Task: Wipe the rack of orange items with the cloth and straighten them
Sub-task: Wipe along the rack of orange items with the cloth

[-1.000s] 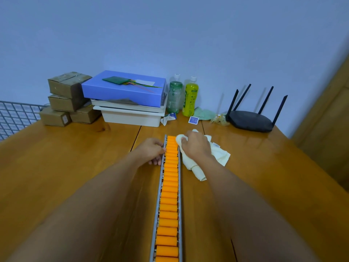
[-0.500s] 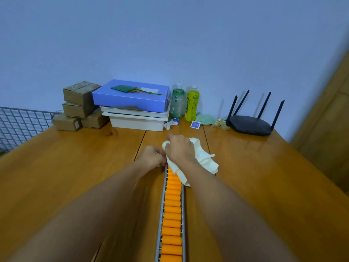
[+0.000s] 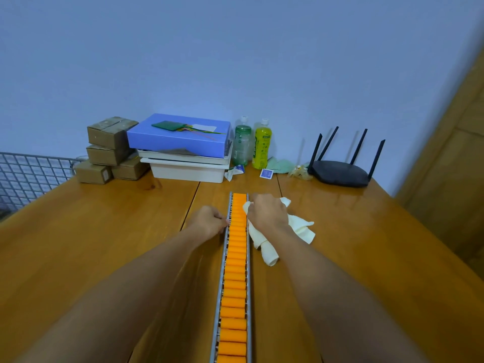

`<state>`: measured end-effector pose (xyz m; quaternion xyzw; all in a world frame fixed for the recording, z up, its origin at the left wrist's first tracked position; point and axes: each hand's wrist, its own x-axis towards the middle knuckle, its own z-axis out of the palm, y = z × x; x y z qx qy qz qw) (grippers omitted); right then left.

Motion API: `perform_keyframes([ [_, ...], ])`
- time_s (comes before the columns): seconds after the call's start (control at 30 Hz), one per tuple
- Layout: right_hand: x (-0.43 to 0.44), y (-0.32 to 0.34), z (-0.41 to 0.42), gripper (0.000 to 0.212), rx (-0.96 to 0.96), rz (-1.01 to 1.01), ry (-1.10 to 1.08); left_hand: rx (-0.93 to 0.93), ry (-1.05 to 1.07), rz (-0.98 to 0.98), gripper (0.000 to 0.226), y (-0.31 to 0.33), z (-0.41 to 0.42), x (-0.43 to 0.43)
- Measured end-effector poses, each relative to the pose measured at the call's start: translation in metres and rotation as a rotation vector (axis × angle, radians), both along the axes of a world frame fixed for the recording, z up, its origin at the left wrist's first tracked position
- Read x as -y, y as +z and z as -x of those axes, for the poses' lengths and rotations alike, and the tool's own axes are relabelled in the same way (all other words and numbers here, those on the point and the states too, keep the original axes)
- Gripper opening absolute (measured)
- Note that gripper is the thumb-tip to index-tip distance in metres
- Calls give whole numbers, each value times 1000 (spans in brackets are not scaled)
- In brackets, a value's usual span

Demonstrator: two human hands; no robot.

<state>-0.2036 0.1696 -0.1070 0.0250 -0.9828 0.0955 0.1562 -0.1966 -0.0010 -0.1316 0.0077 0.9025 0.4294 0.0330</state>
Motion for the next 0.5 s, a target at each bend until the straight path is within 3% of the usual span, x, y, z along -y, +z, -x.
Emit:
perform_keyframes([
  [0.27,18,32,-21,20,-141,-38,53,71,2,120,24,9,-22,-2],
  [0.5,47,6,-43,17,4,-107,116,102,4,140,25,10,-44,-1],
])
